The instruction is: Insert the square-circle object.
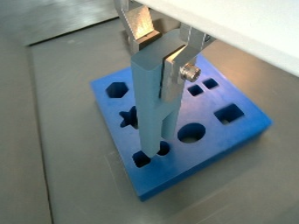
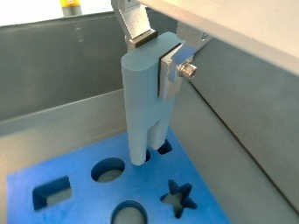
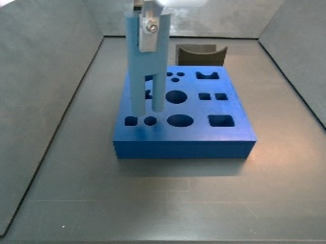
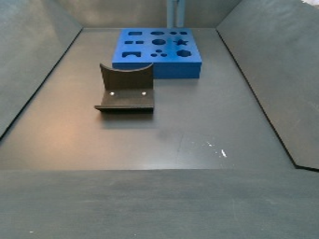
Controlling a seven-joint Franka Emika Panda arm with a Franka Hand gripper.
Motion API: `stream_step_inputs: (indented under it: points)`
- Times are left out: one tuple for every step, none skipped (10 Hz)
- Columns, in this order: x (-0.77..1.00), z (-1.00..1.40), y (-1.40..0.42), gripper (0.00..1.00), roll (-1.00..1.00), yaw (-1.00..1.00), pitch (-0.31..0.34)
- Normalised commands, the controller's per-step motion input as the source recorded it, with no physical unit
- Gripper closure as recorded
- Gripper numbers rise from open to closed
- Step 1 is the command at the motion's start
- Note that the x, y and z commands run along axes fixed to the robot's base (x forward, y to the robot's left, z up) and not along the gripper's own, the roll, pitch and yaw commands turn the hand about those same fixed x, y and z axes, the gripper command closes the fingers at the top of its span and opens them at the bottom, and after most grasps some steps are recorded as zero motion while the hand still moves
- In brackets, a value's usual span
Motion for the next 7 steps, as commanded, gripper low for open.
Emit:
stream_step_inputs:
  points:
    - [-0.01, -0.13, 0.0, 1.0, 0.07, -1.0, 0.0]
    - [-0.01, -0.15, 0.0, 1.0, 0.06, -1.0, 0.0]
    - [-0.05, -0.2, -0.03, 1.0, 0.02, -0.98, 0.0]
    - [-0.01, -0.22, -0.04, 1.0, 0.0, -0.43, 0.0]
    - [0.0, -0.09, 0.0, 1.0, 0.0, -0.09, -0.011]
    - [-0.01, -0.09, 0.0, 1.0, 0.0, 0.0, -0.017]
    - [-0.06, -0.26, 0.0, 1.0, -0.04, 0.03, -0.041]
